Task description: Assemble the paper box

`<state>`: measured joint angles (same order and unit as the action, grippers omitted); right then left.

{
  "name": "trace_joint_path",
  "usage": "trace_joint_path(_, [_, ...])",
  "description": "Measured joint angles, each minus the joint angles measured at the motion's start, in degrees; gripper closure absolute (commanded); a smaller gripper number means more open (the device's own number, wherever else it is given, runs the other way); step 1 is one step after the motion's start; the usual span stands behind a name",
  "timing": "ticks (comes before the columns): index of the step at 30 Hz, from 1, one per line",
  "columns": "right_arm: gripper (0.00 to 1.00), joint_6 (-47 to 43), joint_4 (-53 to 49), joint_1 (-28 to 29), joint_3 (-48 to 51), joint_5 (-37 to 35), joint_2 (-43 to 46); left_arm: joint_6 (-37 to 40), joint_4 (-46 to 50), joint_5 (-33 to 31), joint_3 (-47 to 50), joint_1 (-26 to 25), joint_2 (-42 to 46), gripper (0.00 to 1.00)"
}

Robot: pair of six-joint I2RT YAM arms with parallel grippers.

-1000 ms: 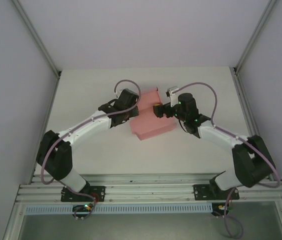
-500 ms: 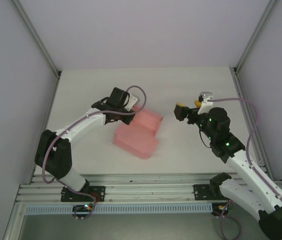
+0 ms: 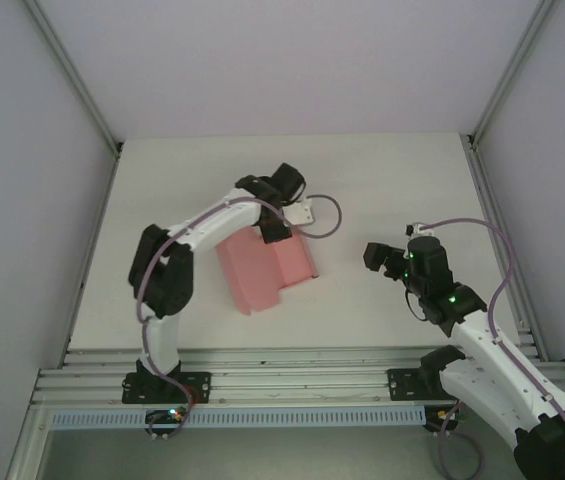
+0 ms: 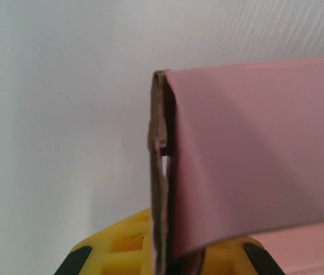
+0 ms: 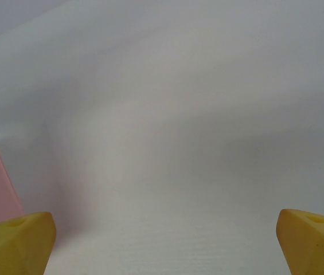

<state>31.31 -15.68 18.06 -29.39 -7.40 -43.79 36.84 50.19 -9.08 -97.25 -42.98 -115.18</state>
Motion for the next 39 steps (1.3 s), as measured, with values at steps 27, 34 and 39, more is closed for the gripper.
trace_joint_path(27, [0.0, 1.75, -3.78, -1.62, 2.56, -1.38, 5.79, 6.95, -0.59, -13.64, -7.67, -6.1, -12.57, 0.14])
trace_joint_path(34, [0.0, -2.27, -3.39, -1.81, -0.74, 2.14, -0.15, 5.18, -7.65, -9.2, -2.1, -4.48, 3.37, 0.0])
trace_joint_path(39, [0.02, -9.07, -0.79, -1.51, -7.91, 8.13, -11.63, -4.94, -16.74, -8.02, 5.68, -1.01, 14.43, 0.0])
